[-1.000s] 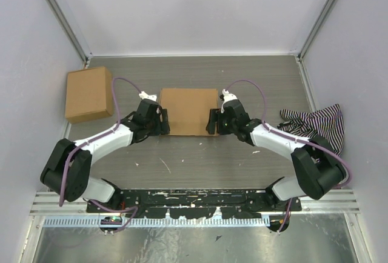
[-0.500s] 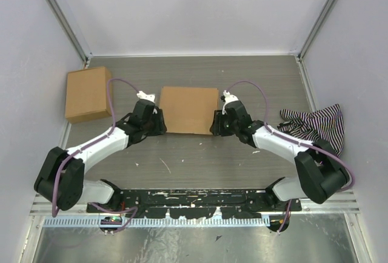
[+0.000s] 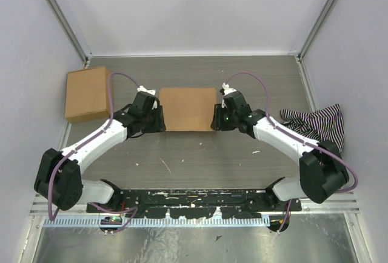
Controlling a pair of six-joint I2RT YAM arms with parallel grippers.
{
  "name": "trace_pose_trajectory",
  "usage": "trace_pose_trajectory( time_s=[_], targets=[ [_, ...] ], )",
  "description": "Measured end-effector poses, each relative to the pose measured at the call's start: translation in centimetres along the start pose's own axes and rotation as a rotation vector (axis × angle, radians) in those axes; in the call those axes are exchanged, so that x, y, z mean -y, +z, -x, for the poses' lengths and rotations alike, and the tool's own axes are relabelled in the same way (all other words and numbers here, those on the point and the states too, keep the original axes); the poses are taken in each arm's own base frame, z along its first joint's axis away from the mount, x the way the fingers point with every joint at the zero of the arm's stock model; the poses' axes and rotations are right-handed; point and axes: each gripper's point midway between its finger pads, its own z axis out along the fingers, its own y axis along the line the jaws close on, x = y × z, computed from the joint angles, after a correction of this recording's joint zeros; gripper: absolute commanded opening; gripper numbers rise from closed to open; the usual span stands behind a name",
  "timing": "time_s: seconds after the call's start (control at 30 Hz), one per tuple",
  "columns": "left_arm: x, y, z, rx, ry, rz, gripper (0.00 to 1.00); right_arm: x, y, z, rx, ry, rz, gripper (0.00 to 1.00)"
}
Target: Fold the paper box
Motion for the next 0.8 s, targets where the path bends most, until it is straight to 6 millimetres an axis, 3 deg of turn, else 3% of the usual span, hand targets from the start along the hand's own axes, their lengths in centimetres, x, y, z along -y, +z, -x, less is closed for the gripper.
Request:
trace_pose_trajectory(
  time_s=[0.33, 0.8],
  targets=[
    [-1.0, -0.4, -2.3, -0.121, 0.006, 0.053, 0.53, -0.2, 0.4, -2.4, -0.151, 0.051, -0.007, 0.4],
    [-0.9, -1.6, -2.8, -0.203, 0.014, 0.068, 0.55, -0.7, -0.7, -3.6, -0.253, 0.12, 0.051, 0.37]
  ],
)
